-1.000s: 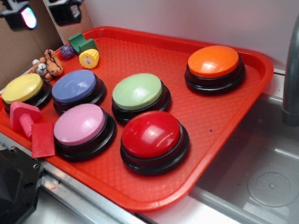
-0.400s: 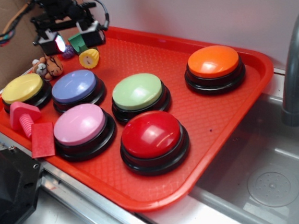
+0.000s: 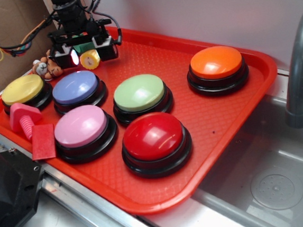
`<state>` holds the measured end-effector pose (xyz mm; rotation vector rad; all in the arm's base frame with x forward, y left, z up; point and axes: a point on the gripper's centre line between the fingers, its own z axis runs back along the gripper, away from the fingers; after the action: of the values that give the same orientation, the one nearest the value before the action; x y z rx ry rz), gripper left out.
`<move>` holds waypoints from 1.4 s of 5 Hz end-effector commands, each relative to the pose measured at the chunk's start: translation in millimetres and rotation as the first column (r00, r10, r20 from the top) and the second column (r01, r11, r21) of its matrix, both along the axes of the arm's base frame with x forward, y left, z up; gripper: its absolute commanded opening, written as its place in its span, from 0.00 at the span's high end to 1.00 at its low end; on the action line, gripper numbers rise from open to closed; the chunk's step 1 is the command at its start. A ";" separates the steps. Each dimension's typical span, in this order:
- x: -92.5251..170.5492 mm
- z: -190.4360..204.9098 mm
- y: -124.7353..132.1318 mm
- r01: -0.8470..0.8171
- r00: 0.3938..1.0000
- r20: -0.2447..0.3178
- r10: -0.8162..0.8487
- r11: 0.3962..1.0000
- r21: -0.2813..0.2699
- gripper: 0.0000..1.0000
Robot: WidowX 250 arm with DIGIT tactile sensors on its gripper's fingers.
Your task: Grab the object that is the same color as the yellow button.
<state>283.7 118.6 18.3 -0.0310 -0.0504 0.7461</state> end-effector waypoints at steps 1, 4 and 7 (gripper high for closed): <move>9.3 4.8 3.1 0.020 0.999 0.048 -0.019 1.000 -0.021 0.98; -3.5 55.4 -27.2 0.092 0.996 0.026 -0.091 0.994 -0.056 1.00; -41.1 118.2 -111.7 0.423 0.906 0.020 -0.423 0.900 -0.107 1.00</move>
<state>245.8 -0.4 122.9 -0.1379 0.0496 0.3183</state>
